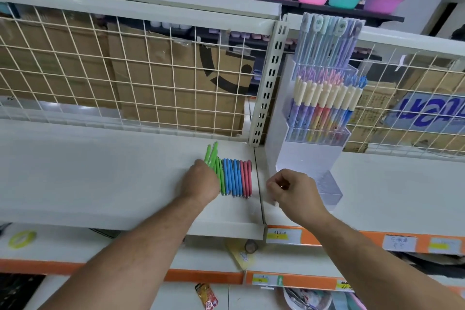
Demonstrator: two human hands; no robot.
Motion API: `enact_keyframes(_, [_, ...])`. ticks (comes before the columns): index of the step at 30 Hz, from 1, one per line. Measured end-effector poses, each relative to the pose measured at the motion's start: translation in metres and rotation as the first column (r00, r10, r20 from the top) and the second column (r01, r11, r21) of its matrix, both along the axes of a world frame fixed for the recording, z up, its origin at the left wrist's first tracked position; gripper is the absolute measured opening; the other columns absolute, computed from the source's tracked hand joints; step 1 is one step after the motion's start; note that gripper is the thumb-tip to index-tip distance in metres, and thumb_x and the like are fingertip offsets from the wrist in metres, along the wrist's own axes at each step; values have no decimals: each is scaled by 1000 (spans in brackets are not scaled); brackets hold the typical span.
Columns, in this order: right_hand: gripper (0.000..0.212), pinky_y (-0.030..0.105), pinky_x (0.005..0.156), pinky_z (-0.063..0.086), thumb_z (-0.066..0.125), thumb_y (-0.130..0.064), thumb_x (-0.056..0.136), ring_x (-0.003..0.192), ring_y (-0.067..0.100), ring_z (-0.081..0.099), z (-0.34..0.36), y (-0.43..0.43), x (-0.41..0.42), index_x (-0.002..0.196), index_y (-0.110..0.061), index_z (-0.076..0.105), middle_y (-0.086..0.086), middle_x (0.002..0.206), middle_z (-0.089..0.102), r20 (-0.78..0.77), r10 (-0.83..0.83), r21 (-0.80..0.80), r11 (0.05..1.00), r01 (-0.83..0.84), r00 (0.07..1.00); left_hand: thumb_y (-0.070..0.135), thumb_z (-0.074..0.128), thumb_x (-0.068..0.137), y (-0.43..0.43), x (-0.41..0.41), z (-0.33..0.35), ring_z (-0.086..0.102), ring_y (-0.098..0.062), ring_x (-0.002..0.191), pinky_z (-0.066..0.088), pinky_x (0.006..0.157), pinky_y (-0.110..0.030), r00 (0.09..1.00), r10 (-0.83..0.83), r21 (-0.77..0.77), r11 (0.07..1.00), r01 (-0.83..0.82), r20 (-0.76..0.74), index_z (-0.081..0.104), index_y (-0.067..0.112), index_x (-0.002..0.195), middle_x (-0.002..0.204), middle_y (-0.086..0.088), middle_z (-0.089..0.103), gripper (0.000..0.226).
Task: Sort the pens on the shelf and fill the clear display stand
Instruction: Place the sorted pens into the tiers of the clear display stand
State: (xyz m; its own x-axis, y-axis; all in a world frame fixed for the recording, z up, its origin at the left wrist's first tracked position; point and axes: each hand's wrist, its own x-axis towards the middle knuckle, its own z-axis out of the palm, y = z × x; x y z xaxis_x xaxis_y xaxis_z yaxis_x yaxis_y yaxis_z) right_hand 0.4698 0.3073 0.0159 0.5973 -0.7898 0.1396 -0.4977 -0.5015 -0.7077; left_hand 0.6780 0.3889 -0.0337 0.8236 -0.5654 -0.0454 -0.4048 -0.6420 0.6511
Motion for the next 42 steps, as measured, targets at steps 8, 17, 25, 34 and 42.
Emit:
enact_keyframes(8, [11, 43, 63, 60, 68, -20, 93, 64, 22, 70, 17, -13, -2, 86, -13, 73, 5, 71, 72, 97, 58, 176, 982, -75, 994, 14, 38, 104, -17, -83, 18, 58, -15, 59, 51, 55, -29, 777, -378, -541, 839, 58, -503, 53, 17, 101, 74, -4, 61, 16])
enact_keyframes(17, [23, 47, 64, 60, 69, -16, 93, 64, 19, 71, 20, -46, -29, 74, -7, 60, 13, 70, 68, 121, 73, 158, 983, -92, 990, 11, 44, 103, -32, -125, 14, 72, -19, 76, 57, 66, -29, 807, -418, -595, 797, 106, -417, 59, 17, 95, 82, -1, 74, 17])
enact_keyframes(25, [19, 30, 50, 58, 66, -18, 96, 64, 8, 73, 37, -85, -50, 83, -6, 60, 8, 75, 72, 249, -31, 175, 984, -13, 968, 12, 47, 103, -36, -119, -7, 68, -12, 65, 53, 58, -23, 843, -239, -555, 828, -82, -481, 55, 20, 96, 87, -9, 72, 13])
enact_keyframes(34, [17, 38, 59, 63, 65, -17, 96, 68, 13, 73, 32, -88, -28, 79, -17, 62, -4, 66, 71, 248, 43, 111, 991, -72, 968, 13, 51, 102, -40, -108, -19, 68, -19, 67, 59, 67, -35, 816, -230, -574, 806, -146, -531, 56, 16, 96, 83, -9, 70, 9])
enact_keyframes(42, [17, 45, 63, 63, 65, -23, 96, 65, 17, 71, 22, -93, -14, 79, -25, 61, -5, 69, 71, 138, 64, 32, 997, -69, 988, 14, 52, 101, -39, -107, -24, 69, -18, 68, 58, 64, -30, 827, -246, -577, 809, -112, -505, 59, 13, 98, 78, -6, 70, 8])
